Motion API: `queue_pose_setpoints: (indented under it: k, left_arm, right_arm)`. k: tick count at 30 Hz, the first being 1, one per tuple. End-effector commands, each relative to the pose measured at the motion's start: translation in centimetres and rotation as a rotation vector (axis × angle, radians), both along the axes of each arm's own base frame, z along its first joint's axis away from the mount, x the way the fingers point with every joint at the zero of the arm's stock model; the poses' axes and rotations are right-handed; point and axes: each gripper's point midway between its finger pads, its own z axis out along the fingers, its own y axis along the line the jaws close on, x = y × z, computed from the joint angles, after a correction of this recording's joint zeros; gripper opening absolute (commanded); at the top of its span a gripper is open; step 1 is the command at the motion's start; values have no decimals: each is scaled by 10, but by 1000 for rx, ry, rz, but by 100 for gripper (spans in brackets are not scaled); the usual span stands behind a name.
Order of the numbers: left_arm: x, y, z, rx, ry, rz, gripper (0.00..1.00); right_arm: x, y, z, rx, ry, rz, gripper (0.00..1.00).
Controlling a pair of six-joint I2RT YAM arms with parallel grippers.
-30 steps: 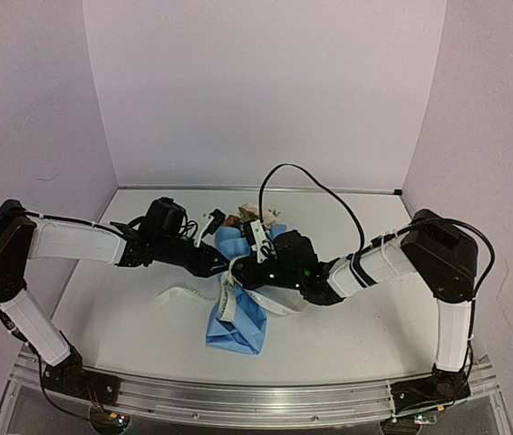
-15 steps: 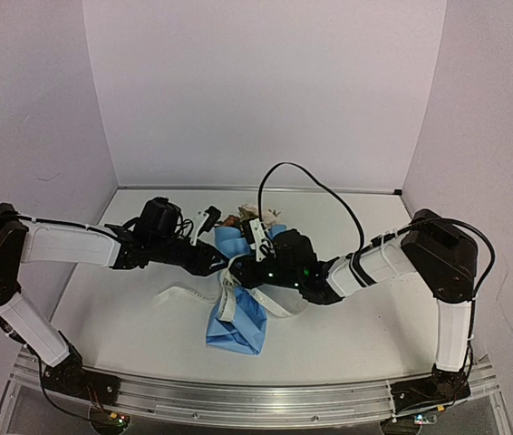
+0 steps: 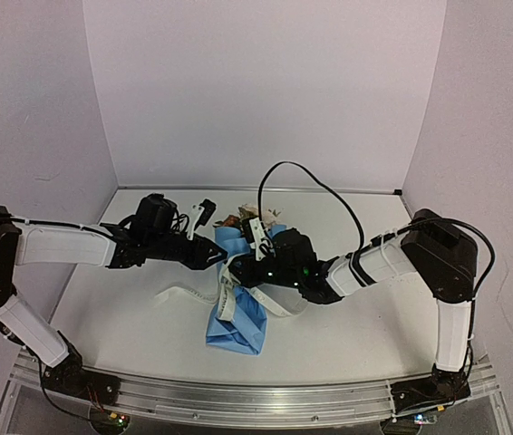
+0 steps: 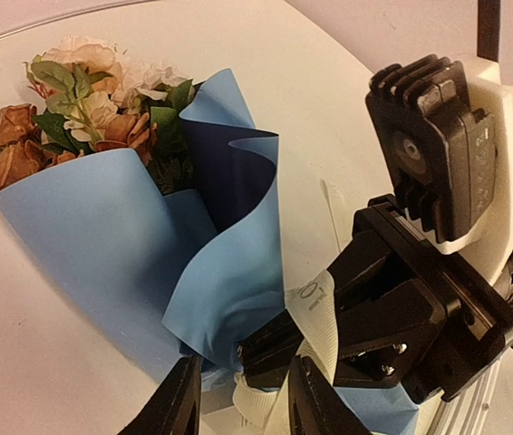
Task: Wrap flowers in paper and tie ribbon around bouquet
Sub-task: Cross the half-tied ribbon over the folded bouquet.
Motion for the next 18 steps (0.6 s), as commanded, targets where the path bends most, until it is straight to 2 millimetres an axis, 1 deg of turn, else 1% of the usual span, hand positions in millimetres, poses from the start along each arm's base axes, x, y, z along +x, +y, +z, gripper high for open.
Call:
queue_pose_setpoints:
  k: [1,4,7,13,18]
  left_arm:
    - [6,4,10,-22,5,39,34]
    - [4,2,7,-40,49,37,34]
    - [2,2,6,-72,105,59,37]
    - [-1,0,1,-179,258,116,39]
    - [0,6,-3,-264,379,191,39]
  right_arm:
    - [4,12,18,51,-39,12,5]
    - [4,12,18,52,-37,10,5]
    - [3,12,18,52,-38,12,5]
    - [3,13,17,54,-33,16,5]
    - [3,12,16,52,-30,14,5]
